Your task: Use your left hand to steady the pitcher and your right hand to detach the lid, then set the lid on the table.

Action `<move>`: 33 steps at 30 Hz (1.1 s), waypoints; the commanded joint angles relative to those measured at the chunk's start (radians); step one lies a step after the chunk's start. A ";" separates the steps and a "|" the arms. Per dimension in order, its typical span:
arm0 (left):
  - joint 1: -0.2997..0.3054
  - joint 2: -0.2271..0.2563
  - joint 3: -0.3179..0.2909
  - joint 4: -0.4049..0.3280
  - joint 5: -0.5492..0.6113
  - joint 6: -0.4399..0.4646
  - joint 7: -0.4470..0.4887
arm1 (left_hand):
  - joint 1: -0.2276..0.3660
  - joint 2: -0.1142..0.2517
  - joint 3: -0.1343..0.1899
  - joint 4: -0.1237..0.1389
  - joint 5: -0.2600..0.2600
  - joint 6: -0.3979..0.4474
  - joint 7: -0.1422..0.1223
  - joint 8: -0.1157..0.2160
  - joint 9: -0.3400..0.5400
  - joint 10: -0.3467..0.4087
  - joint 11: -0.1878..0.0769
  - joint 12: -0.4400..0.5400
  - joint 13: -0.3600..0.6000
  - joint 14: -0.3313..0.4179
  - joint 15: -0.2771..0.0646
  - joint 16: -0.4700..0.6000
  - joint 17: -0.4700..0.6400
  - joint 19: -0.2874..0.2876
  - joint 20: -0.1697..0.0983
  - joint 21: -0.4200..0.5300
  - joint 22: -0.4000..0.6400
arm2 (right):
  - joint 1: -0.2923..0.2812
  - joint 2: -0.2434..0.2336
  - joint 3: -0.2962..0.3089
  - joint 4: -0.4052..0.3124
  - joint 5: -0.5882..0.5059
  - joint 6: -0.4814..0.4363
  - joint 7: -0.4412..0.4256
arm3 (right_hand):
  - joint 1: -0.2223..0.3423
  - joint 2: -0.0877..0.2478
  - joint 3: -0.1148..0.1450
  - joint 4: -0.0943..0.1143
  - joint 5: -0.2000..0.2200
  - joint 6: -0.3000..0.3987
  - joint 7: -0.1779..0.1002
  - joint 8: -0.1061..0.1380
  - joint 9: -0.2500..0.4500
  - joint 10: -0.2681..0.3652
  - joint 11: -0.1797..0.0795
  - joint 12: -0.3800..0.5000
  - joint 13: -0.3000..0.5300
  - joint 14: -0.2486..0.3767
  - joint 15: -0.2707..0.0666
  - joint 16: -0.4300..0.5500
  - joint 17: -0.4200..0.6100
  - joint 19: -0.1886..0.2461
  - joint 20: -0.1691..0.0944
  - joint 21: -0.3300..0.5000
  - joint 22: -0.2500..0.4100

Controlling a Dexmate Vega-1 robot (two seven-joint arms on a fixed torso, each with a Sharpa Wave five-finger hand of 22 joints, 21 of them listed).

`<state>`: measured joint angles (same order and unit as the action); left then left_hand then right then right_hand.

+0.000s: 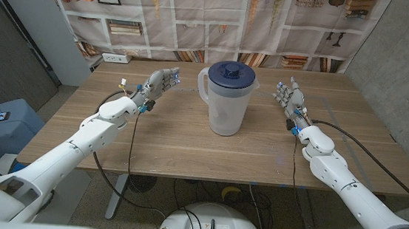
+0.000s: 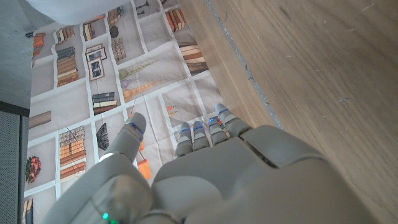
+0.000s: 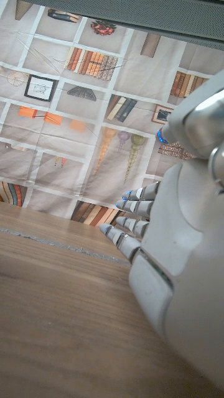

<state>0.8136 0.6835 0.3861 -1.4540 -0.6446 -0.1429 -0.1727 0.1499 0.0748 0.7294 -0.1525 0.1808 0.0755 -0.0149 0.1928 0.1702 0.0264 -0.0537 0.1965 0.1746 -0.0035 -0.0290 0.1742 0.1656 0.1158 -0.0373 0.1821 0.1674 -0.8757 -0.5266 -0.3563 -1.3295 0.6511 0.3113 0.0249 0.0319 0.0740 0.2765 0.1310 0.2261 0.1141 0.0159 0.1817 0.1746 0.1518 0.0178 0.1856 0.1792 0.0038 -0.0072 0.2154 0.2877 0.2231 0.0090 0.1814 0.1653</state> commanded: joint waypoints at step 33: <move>-0.049 0.202 0.016 -0.101 -0.015 0.099 -0.296 | 0.141 -0.076 0.010 -0.045 0.009 -0.012 -0.034 0.005 0.009 0.018 -0.056 0.000 0.007 0.038 -0.048 0.002 0.003 0.032 -0.006 -0.001 -0.002 | 0.023 0.006 -0.009 0.017 -0.013 -0.007 -0.003 | 0.002 0.032 0.013 -0.001 0.008 0.002 0.001 0.004 0.001 0.007 -0.003 0.004 0.004 0.014 0.004 -0.002 -0.006 0.002 -0.002 0.007 0.004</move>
<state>0.7817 0.8413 0.3959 -1.5328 -0.6583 -0.0774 -0.4094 0.2779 0.0019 0.7354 -0.1936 0.1855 0.0653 -0.0515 0.1973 0.1747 0.0525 -0.1086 0.1994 0.1797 0.0398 -0.0325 0.1781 0.1653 0.1504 -0.0374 0.1836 0.1626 -0.8578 -0.5218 -0.3600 -1.3160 0.6477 0.3114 0.0292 0.0319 0.0740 0.2833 0.1325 0.2295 0.1141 0.0159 0.1817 0.1744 0.1518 0.0178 0.1855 0.1789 0.0092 -0.0017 0.2153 0.2795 0.2266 0.0054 0.1851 0.1651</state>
